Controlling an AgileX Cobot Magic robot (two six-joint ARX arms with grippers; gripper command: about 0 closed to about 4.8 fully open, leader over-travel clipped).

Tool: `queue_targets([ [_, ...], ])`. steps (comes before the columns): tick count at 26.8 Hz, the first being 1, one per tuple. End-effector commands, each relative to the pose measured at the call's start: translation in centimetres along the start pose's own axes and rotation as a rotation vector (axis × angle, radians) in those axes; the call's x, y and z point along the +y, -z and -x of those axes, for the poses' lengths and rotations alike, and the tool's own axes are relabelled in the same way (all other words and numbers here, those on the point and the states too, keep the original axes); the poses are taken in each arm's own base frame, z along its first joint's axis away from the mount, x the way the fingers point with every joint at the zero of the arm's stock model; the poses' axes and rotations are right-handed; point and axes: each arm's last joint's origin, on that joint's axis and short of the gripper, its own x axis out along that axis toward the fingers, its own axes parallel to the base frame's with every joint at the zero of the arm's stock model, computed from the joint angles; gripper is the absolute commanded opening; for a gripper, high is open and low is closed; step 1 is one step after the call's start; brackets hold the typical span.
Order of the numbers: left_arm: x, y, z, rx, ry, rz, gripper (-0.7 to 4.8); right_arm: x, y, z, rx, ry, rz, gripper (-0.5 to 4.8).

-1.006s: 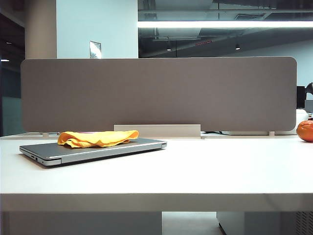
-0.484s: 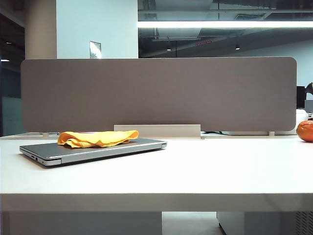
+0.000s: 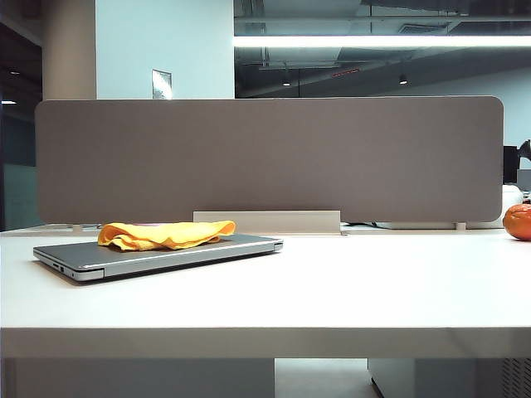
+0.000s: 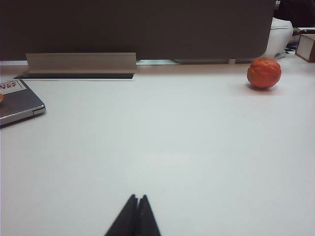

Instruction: Pick up the yellow rag and put it over the laptop.

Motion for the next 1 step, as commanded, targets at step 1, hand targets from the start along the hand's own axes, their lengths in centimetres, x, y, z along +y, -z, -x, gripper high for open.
queue_targets([
  [1,-0.02,-0.15,0.01,-0.007,0.002,-0.005,-0.06,0.00,-0.03,-0.02,-0.013,-0.001,-0.001,-0.05],
])
